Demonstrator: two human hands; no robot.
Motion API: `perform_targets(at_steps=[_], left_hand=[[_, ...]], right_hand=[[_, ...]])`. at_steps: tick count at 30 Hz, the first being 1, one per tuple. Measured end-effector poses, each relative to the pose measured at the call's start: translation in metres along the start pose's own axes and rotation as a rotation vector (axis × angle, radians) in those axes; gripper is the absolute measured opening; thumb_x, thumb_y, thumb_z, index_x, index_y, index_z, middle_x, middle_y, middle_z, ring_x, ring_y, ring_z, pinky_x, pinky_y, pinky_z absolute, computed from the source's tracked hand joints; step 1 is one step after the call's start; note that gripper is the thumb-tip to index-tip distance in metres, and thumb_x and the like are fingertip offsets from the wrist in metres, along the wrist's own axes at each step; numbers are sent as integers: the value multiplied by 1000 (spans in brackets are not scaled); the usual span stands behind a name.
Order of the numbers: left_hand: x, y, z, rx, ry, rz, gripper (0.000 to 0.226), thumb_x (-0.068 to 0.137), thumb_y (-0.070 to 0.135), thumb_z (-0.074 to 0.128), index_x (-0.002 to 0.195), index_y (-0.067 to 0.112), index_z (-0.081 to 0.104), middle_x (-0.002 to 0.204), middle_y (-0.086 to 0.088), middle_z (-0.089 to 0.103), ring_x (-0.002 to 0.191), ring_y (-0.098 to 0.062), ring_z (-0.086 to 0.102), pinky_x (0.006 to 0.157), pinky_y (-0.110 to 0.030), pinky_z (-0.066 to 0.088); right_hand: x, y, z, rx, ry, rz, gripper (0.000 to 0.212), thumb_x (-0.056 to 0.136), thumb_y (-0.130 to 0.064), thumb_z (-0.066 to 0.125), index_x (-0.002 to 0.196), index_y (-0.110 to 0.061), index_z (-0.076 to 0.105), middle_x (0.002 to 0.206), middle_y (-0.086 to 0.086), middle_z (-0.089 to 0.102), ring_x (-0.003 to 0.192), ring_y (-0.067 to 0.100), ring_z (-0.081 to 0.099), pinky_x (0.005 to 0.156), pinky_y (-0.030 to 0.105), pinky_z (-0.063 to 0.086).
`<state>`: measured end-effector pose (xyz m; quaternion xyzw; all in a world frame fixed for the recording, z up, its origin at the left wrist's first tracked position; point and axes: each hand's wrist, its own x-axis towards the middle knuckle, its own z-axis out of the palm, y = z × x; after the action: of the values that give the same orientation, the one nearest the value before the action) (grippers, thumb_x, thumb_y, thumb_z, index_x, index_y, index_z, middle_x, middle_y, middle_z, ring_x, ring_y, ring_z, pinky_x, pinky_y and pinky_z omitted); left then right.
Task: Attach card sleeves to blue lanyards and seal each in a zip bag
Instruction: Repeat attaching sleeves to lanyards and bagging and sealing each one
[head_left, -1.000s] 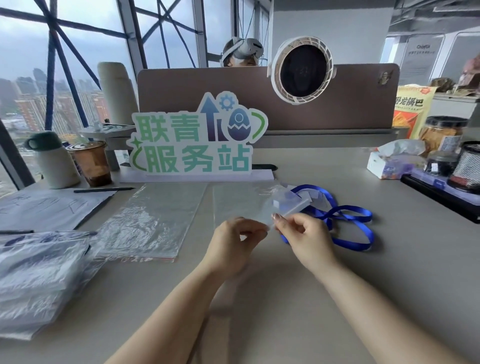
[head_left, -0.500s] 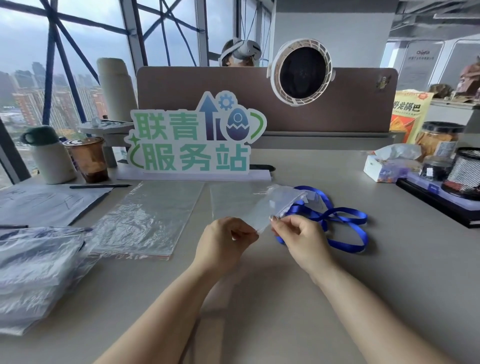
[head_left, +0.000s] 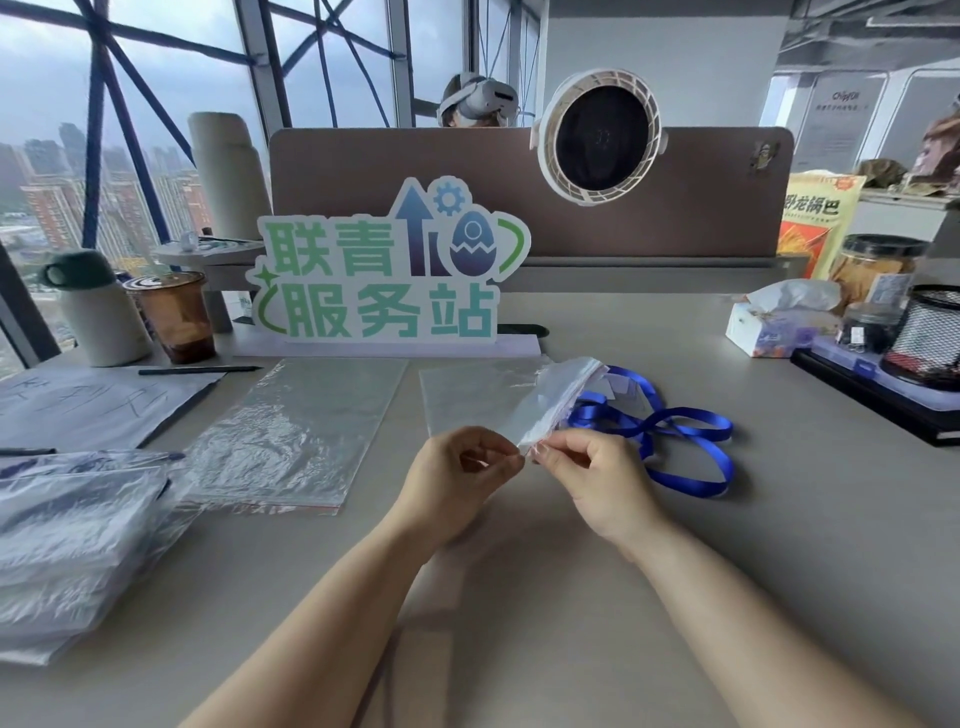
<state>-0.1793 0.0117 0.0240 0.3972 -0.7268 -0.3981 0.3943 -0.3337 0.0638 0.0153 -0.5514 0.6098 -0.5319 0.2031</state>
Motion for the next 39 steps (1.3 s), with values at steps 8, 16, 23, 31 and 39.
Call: perform_targets(at_steps=[8, 16, 23, 31, 39], left_hand=[[-1, 0, 2, 63, 12, 23, 4, 77, 19, 75, 78, 16, 75, 71, 0, 70, 58, -2, 54, 58, -11, 41], [-1, 5, 6, 12, 132, -15, 15, 80, 12, 69, 67, 19, 68, 50, 17, 57, 47, 5, 48, 50, -10, 35], [19, -12, -52, -12, 637, -73, 14, 83, 17, 67, 73, 26, 66, 69, 9, 66, 64, -9, 59, 59, -22, 42], [19, -14, -50, -1, 681, 74, 16, 89, 21, 62, 78, 33, 62, 81, -1, 68, 62, -2, 65, 71, -34, 54], [12, -9, -38, 235, 583, 290, 15, 89, 7, 60, 102, 11, 67, 101, -1, 56, 77, -11, 61, 75, -15, 44]], right_hand=[[-1, -2, -1, -93, -32, -83, 6, 86, -21, 66, 83, -16, 70, 71, -7, 65, 63, 1, 53, 62, 15, 44], [-2, -4, 5, -338, 29, -174, 14, 87, -19, 62, 77, -10, 61, 69, -7, 58, 66, 10, 51, 63, 26, 45], [10, 20, -25, -563, 203, -23, 16, 83, -22, 61, 69, -15, 57, 70, -6, 60, 71, 18, 54, 65, 29, 38], [13, 21, -21, -373, 141, -63, 14, 83, -33, 67, 79, -20, 69, 80, -11, 67, 78, 11, 61, 74, 32, 47], [25, 20, -61, -380, 149, 15, 6, 84, -14, 66, 85, -18, 70, 92, -5, 68, 86, 15, 63, 79, 32, 51]])
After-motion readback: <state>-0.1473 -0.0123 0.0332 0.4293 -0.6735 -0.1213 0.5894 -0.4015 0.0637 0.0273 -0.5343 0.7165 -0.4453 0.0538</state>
